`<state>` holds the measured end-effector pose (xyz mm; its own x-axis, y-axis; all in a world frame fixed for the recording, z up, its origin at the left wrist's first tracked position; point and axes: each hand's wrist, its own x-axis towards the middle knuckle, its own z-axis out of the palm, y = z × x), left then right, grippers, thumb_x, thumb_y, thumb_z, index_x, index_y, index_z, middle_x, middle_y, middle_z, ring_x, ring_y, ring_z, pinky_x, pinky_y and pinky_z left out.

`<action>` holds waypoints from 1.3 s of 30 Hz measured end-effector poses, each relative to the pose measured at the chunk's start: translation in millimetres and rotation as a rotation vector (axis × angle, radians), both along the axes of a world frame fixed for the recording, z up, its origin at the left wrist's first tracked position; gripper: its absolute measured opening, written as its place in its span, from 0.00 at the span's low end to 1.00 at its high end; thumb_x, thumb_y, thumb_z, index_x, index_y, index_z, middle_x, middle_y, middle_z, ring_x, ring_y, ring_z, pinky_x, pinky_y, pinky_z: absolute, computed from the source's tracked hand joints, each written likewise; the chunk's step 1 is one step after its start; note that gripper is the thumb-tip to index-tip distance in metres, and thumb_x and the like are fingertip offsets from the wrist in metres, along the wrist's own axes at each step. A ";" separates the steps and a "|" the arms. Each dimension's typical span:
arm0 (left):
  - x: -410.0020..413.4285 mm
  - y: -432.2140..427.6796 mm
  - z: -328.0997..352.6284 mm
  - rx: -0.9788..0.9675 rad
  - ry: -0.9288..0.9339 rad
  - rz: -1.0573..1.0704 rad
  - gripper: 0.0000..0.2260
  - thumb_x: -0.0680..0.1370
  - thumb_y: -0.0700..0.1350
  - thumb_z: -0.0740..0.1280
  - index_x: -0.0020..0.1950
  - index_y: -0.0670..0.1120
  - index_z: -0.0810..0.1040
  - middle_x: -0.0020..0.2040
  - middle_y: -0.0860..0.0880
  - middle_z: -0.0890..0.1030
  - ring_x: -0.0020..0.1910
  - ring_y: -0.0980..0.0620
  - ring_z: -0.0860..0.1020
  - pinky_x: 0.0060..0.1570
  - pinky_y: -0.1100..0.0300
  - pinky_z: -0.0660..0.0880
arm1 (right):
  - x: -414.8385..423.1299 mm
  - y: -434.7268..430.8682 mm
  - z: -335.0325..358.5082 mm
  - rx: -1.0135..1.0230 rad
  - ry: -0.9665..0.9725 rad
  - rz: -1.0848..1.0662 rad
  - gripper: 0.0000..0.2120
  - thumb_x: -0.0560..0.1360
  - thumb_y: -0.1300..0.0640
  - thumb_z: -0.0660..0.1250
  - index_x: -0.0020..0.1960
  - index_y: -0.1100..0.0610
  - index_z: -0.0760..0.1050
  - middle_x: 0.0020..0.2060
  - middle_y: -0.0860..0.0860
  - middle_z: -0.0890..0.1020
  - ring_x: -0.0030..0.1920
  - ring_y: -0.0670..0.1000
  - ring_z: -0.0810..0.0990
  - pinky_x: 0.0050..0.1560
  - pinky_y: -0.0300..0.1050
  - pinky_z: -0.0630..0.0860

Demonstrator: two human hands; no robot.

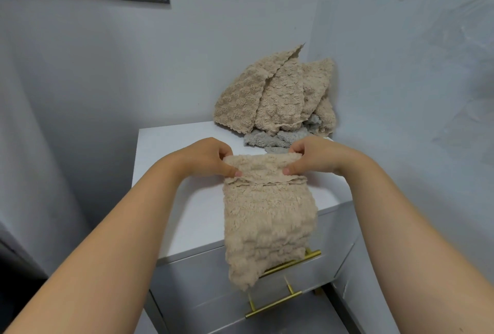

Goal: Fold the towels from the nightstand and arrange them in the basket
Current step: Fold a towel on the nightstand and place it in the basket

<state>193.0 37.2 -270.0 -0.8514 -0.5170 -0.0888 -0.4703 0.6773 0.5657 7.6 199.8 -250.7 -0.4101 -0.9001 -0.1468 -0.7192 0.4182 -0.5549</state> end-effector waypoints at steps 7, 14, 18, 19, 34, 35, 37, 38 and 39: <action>-13.5 -3.1 -23.6 -0.007 0.389 0.346 0.12 0.71 0.51 0.74 0.44 0.45 0.75 0.40 0.50 0.79 0.41 0.50 0.76 0.39 0.58 0.69 | 13.3 -21.6 -14.7 -0.327 -0.023 -0.216 0.09 0.72 0.57 0.73 0.43 0.58 0.72 0.35 0.53 0.79 0.31 0.50 0.77 0.32 0.42 0.72; -6.7 -2.7 -21.2 0.225 0.431 0.278 0.14 0.69 0.49 0.77 0.50 0.47 0.78 0.40 0.51 0.76 0.37 0.56 0.74 0.32 0.68 0.65 | 9.9 -26.3 -35.1 -0.431 -0.150 -0.316 0.22 0.71 0.52 0.74 0.61 0.58 0.74 0.45 0.49 0.75 0.39 0.46 0.73 0.38 0.40 0.68; -3.2 -8.2 -26.5 0.192 0.480 0.318 0.11 0.69 0.44 0.77 0.42 0.46 0.75 0.36 0.51 0.73 0.33 0.56 0.71 0.31 0.70 0.65 | 11.2 -17.0 -27.3 -0.366 -0.325 -0.235 0.34 0.68 0.59 0.77 0.70 0.58 0.66 0.55 0.51 0.72 0.57 0.50 0.73 0.56 0.46 0.72; -3.1 -8.8 -27.5 0.187 0.502 0.316 0.11 0.69 0.43 0.77 0.42 0.44 0.75 0.37 0.50 0.74 0.34 0.55 0.71 0.34 0.68 0.67 | 10.8 -15.7 -26.2 -0.360 -0.332 -0.229 0.33 0.68 0.62 0.76 0.69 0.59 0.66 0.53 0.53 0.75 0.55 0.51 0.75 0.56 0.48 0.74; 0.7 -6.6 -26.3 0.168 0.665 0.209 0.13 0.66 0.34 0.77 0.37 0.44 0.74 0.35 0.51 0.77 0.33 0.57 0.74 0.35 0.68 0.73 | 14.8 -17.0 -17.1 -0.497 -0.228 -0.153 0.18 0.67 0.71 0.73 0.49 0.52 0.77 0.43 0.48 0.78 0.45 0.48 0.77 0.41 0.39 0.74; 1.9 -7.2 -25.9 0.184 0.658 0.189 0.13 0.65 0.33 0.77 0.37 0.44 0.74 0.35 0.51 0.77 0.33 0.58 0.74 0.35 0.68 0.73 | 14.8 -16.5 -15.0 -0.492 -0.221 -0.134 0.15 0.67 0.72 0.73 0.43 0.53 0.77 0.39 0.48 0.79 0.39 0.48 0.77 0.35 0.36 0.74; 4.8 -8.7 -25.7 0.229 0.617 0.132 0.14 0.66 0.28 0.74 0.36 0.44 0.73 0.35 0.51 0.76 0.32 0.61 0.73 0.35 0.69 0.72 | 14.7 -14.6 -10.3 -0.454 -0.197 -0.092 0.14 0.67 0.72 0.73 0.39 0.55 0.76 0.35 0.48 0.78 0.34 0.45 0.76 0.29 0.34 0.72; 6.5 -9.5 -25.9 0.249 0.587 0.103 0.15 0.67 0.25 0.70 0.35 0.44 0.74 0.35 0.50 0.76 0.32 0.61 0.73 0.36 0.68 0.71 | 15.4 -13.3 -8.2 -0.434 -0.180 -0.068 0.14 0.66 0.72 0.73 0.38 0.55 0.75 0.35 0.48 0.78 0.33 0.45 0.75 0.28 0.34 0.72; 8.0 -11.0 -26.2 0.267 0.562 0.080 0.15 0.67 0.23 0.67 0.35 0.44 0.74 0.35 0.49 0.76 0.33 0.60 0.73 0.37 0.67 0.70 | 14.3 -12.7 -7.3 -0.416 -0.168 -0.042 0.14 0.66 0.73 0.73 0.38 0.55 0.76 0.36 0.49 0.78 0.33 0.45 0.75 0.28 0.34 0.73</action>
